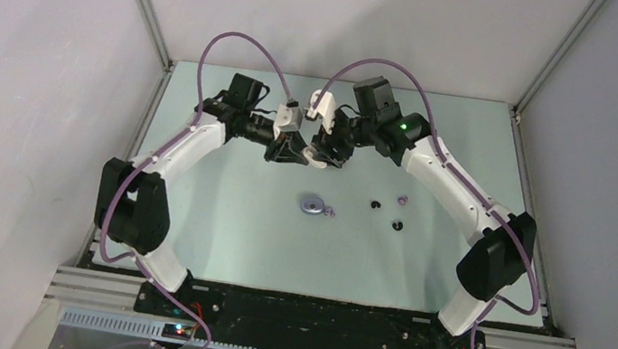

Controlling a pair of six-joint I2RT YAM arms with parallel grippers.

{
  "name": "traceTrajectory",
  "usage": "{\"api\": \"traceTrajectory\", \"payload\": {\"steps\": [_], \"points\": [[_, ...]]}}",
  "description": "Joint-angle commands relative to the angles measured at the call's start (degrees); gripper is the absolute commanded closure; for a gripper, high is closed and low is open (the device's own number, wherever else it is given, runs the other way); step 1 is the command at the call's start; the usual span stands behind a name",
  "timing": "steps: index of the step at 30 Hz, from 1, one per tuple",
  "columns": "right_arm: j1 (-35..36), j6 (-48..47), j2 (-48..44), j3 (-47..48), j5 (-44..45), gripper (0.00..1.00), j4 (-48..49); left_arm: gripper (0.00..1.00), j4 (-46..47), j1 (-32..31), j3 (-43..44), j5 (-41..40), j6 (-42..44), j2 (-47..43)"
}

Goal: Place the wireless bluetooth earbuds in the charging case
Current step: Place the earbud in the charging case.

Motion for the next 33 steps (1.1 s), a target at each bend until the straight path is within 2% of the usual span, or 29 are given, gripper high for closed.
{"api": "traceTrajectory", "payload": {"steps": [1,18,33], "points": [[-0.2,2.1,0.6,2.8,0.4,0.40,2.0,1.00,-0.3,-0.4,2.2,0.9,1.6,-2.5],[-1.5,5.0,1.2,2.8,1.3,0.42,2.7,1.00,-0.2,-0.5,2.1,0.8,2.0,-2.5],[1.8,3.9,1.2,1.4,4.0,0.42,4.1,1.00,2.1,-0.5,1.5,0.5,-1.4,-2.6]]}}
